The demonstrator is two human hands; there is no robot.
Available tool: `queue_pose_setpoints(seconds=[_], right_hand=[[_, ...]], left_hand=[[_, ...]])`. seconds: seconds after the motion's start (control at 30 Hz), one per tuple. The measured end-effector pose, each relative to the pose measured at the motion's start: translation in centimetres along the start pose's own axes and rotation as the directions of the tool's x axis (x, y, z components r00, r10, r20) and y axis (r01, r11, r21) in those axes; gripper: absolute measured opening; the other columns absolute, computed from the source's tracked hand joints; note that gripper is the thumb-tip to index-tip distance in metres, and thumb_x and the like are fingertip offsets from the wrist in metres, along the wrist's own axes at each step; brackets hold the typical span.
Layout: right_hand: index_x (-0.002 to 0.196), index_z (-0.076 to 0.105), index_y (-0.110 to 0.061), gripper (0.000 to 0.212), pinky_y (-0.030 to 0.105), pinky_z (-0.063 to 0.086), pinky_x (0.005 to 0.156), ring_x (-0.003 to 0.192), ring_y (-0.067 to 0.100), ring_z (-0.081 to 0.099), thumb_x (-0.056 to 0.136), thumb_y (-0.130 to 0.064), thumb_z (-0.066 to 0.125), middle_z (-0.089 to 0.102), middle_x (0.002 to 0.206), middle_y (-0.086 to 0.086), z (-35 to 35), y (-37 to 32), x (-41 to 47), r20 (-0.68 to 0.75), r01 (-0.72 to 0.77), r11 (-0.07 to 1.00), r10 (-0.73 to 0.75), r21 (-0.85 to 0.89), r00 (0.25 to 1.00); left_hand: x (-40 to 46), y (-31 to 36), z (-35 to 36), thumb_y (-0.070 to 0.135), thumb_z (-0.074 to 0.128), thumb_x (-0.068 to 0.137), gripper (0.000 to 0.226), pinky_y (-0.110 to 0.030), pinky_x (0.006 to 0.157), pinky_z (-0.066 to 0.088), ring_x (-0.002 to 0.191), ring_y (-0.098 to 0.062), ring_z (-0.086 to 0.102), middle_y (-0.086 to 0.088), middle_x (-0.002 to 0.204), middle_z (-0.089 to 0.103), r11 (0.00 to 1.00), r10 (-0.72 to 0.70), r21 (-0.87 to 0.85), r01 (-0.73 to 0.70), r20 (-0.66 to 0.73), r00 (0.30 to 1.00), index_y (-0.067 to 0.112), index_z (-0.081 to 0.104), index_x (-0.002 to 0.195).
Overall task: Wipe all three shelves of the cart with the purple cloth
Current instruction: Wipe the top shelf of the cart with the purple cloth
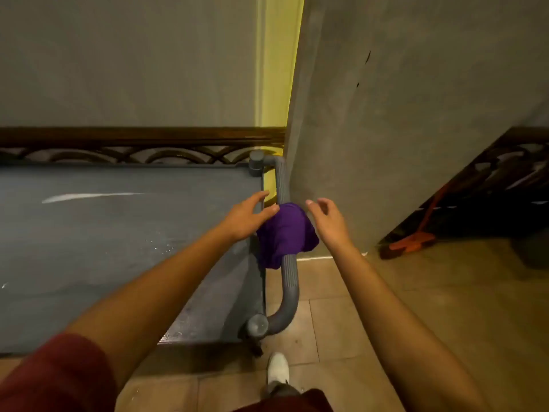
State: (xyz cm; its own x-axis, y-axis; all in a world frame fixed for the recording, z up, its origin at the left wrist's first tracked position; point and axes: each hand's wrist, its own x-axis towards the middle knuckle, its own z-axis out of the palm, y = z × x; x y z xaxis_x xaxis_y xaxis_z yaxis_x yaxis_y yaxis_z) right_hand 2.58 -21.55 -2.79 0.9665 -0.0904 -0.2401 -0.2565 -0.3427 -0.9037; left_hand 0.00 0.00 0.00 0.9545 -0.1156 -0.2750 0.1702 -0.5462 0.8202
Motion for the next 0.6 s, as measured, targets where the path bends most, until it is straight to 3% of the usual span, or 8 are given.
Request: queue_pose_setpoints(seconds=[0.07,0.17,0.23,0.3,0.37,0.43,0.53,0.6], right_hand=[[0.132,0.057,-0.019,0.056,0.020,0.047,0.076,0.114,0.018,0.062,0.091,-0.057,0.062,0.063,0.132,0.004,-0.2,0.9,0.3,0.102,-0.103,0.993,0.097,0.054,0.990],[0.120,0.059,-0.039,0.053,0.029,0.056,0.083,0.111,0.016,0.064,0.081,-0.074,0.060,0.064,0.127,-0.002,-0.1,3.0,0.1,0.324,-0.216,0.964,0.157,0.156,0.933],[0.127,0.055,-0.043,0.070,0.033,0.060,0.084,0.113,0.015,0.064,0.070,-0.083,0.062,0.062,0.128,-0.008,-0.1,3.7,-0.2,0.416,-0.247,0.950,0.151,0.189,0.897],[0.129,0.056,-0.043,0.075,0.036,0.061,0.084,0.112,0.016,0.066,0.066,-0.083,0.067,0.064,0.127,-0.008,-0.1,4.1,-0.3,0.490,-0.270,0.943,0.145,0.194,0.859],[0.123,0.063,-0.038,0.066,0.036,0.061,0.086,0.106,0.016,0.072,0.069,-0.076,0.072,0.071,0.122,-0.004,-0.3,4.1,-0.1,0.518,-0.269,0.946,0.140,0.181,0.844],[0.115,0.069,-0.031,0.054,0.031,0.062,0.080,0.099,0.016,0.075,0.073,-0.066,0.077,0.076,0.114,0.002,-0.9,3.2,0.3,0.470,-0.212,0.961,0.106,0.178,0.876],[0.109,0.073,-0.023,0.040,0.025,0.060,0.071,0.097,0.021,0.076,0.079,-0.048,0.082,0.079,0.103,0.003,-2.0,1.0,0.4,0.412,-0.120,0.966,0.015,0.229,0.911],[0.104,0.075,-0.026,0.034,0.022,0.059,0.070,0.096,0.020,0.076,0.078,-0.046,0.082,0.079,0.102,0.001,-2.4,-1.0,0.0,0.428,-0.095,0.958,-0.031,0.269,0.903]], left_hand=[[1.0,0.4,0.6,0.055,0.057,0.094,0.071,-0.044,0.114,0.033,0.148,-0.028,0.032,-0.005,0.162,0.033,0.997,-0.052,-0.052,0.052,0.014,0.999,0.029,0.030,0.155],[1.7,-0.1,1.6,0.061,0.059,0.088,0.082,-0.045,0.114,0.038,0.145,-0.029,0.036,-0.007,0.159,0.036,0.977,-0.147,-0.144,0.156,0.069,0.987,0.026,0.029,0.156],[1.3,-0.6,2.1,0.070,0.057,0.080,0.086,-0.035,0.101,0.050,0.135,-0.029,0.049,-0.007,0.144,0.051,0.968,-0.177,-0.161,0.193,0.109,0.978,0.022,0.041,0.149],[0.8,-0.9,1.8,0.075,0.058,0.074,0.078,-0.021,0.080,0.053,0.118,-0.024,0.063,0.002,0.121,0.064,0.967,-0.187,-0.150,0.205,0.131,0.974,0.023,0.059,0.132],[0.5,-1.1,1.2,0.073,0.065,0.072,0.070,-0.023,0.075,0.059,0.101,-0.020,0.071,0.001,0.107,0.072,0.960,-0.194,-0.174,0.220,0.154,0.969,0.020,0.070,0.118],[0.2,-1.0,0.7,0.068,0.072,0.070,0.069,-0.032,0.078,0.062,0.091,-0.019,0.075,-0.004,0.100,0.076,0.954,-0.200,-0.196,0.228,0.152,0.968,0.016,0.073,0.114],[-1.0,-0.6,0.1,0.067,0.074,0.070,0.060,-0.028,0.073,0.062,0.087,-0.016,0.076,0.000,0.094,0.078,0.948,-0.170,-0.255,0.193,0.106,0.980,0.018,0.076,0.105],[-2.1,-0.1,-0.3,0.069,0.076,0.068,0.059,-0.026,0.074,0.061,0.092,-0.016,0.076,0.002,0.097,0.078,0.922,-0.144,-0.354,0.156,0.062,0.988,0.023,0.075,0.105]])
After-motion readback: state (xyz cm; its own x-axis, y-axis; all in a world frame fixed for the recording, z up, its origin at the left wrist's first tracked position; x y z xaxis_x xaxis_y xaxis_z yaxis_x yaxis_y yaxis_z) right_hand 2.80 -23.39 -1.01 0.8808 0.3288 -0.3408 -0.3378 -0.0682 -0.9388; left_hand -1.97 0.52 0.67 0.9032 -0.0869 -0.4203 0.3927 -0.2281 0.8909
